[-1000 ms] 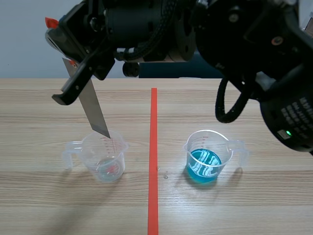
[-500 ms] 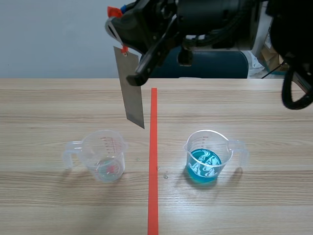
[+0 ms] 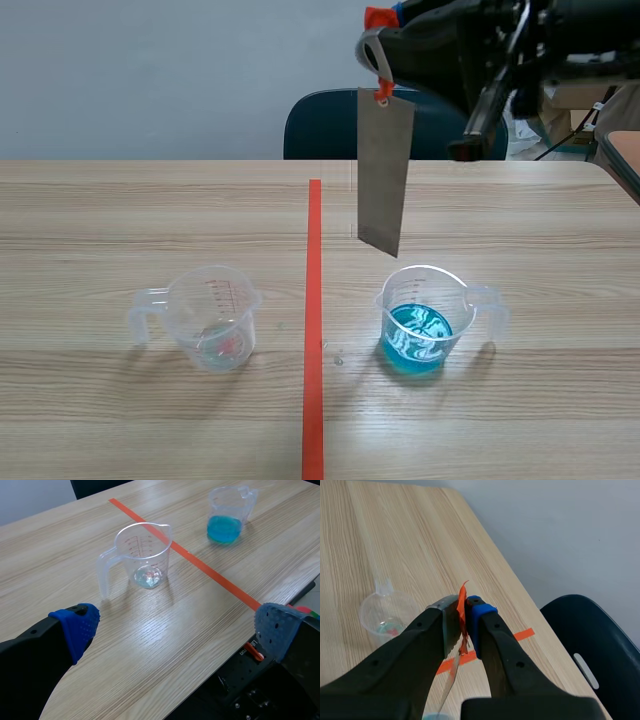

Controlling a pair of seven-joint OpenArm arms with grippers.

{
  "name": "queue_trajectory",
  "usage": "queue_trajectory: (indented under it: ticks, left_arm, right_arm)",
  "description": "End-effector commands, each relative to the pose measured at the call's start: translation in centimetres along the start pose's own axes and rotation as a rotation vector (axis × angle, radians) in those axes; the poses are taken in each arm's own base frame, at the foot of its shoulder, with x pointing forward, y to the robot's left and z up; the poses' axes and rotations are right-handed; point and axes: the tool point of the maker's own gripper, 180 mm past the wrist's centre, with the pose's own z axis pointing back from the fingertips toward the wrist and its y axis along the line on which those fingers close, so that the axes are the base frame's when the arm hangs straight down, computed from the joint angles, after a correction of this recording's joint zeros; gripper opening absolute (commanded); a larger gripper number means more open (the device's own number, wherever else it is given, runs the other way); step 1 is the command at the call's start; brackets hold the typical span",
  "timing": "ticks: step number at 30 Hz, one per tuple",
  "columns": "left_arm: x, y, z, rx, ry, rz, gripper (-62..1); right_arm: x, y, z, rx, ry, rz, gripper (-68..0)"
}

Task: Do the redox reaction experiment

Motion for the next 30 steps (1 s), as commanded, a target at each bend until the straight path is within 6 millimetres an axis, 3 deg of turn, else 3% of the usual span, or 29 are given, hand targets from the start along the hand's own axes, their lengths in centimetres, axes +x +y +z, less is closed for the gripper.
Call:
queue_trajectory:
  ticks: [1,13,24,30]
  left_arm:
    - [0.4,-0.2,0.0,0.006,-0.02,0.015,1.4]
    - [0.4,-0.2,0.0,0.006,-0.02,0.015,1.4]
    - [0.4,-0.2,0.0,0.006,-0.02,0.015,1.4]
    - [0.4,-0.2,0.0,0.006,-0.02,0.015,1.4]
  right_arm:
    - [0.7,-0.1,0.5,-0.003,-0.022,0.011,-66.9]
    - [-1.5,0.6,3.0,0.034,0.033,0.015,-66.9]
    - [-1.4,0.6,4.3,0.068,0.044,0.067,-66.9]
    - [-1.6,1.6,4.3,0.126,0.048,0.102,-66.9]
